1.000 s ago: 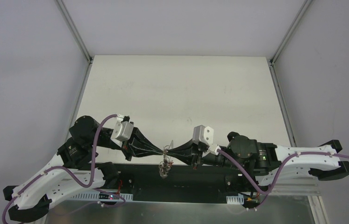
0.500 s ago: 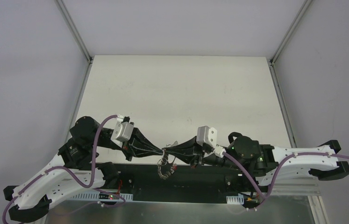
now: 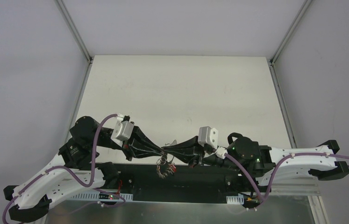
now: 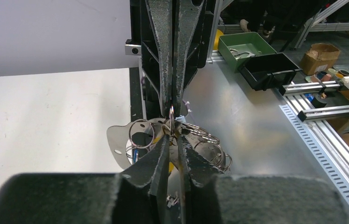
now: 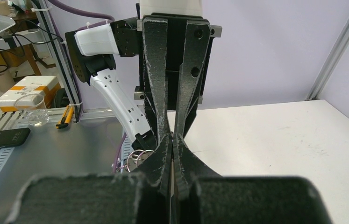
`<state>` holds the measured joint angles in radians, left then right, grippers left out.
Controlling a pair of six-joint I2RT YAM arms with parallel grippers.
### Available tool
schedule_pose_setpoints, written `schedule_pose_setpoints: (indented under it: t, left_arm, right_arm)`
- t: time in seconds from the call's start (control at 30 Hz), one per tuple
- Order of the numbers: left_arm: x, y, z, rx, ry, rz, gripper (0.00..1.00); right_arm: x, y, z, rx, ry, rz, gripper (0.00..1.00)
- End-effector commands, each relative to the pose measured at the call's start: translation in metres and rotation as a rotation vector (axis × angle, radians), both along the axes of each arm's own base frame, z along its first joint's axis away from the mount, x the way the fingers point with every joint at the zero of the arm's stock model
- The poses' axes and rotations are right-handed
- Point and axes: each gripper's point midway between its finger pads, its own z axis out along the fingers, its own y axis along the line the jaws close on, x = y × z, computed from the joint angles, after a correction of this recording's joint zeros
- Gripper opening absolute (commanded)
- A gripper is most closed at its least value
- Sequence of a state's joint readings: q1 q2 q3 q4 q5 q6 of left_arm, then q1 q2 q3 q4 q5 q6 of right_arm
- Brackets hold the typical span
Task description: Put the keys on the keyring
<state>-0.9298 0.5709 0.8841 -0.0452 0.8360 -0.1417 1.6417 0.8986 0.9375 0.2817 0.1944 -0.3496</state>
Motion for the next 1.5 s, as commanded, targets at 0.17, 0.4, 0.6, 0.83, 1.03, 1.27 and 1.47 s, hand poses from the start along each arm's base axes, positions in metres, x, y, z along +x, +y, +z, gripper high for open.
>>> schedule_pose_setpoints:
  t: [0.17,0.4,0.6,0.83,1.03,1.27,1.47]
  left_arm:
    - [-0.002,0.003,0.024,-0.059,-0.034,0.006,0.26]
    - [0.0,0.002,0.029,-0.065,-0.047,0.012,0.28]
    - [0.0,0.002,0.033,-0.07,-0.058,0.009,0.28]
    - [0.002,0.003,0.026,-0.059,-0.041,0.026,0.27]
    - [0.014,0.009,0.009,-0.018,-0.003,0.128,0.29]
    - [0.043,0.019,-0.014,0.035,0.055,0.328,0.32]
    - [0.066,0.029,-0.041,0.121,0.114,0.482,0.32]
  right_arm:
    - [-0.003,-0.014,0.04,0.149,0.002,0.018,0.0]
    - [-0.011,-0.014,0.036,0.154,0.171,0.065,0.48]
    - [-0.01,-0.015,0.034,0.137,0.006,0.057,0.0]
    - [-0.004,-0.014,0.031,0.128,0.012,0.023,0.0]
    - [0.009,-0.016,0.003,0.04,0.074,-0.053,0.0]
    - [0.013,-0.018,-0.067,-0.179,0.177,-0.094,0.22]
    - [0.005,-0.019,-0.141,-0.421,0.237,-0.093,0.45]
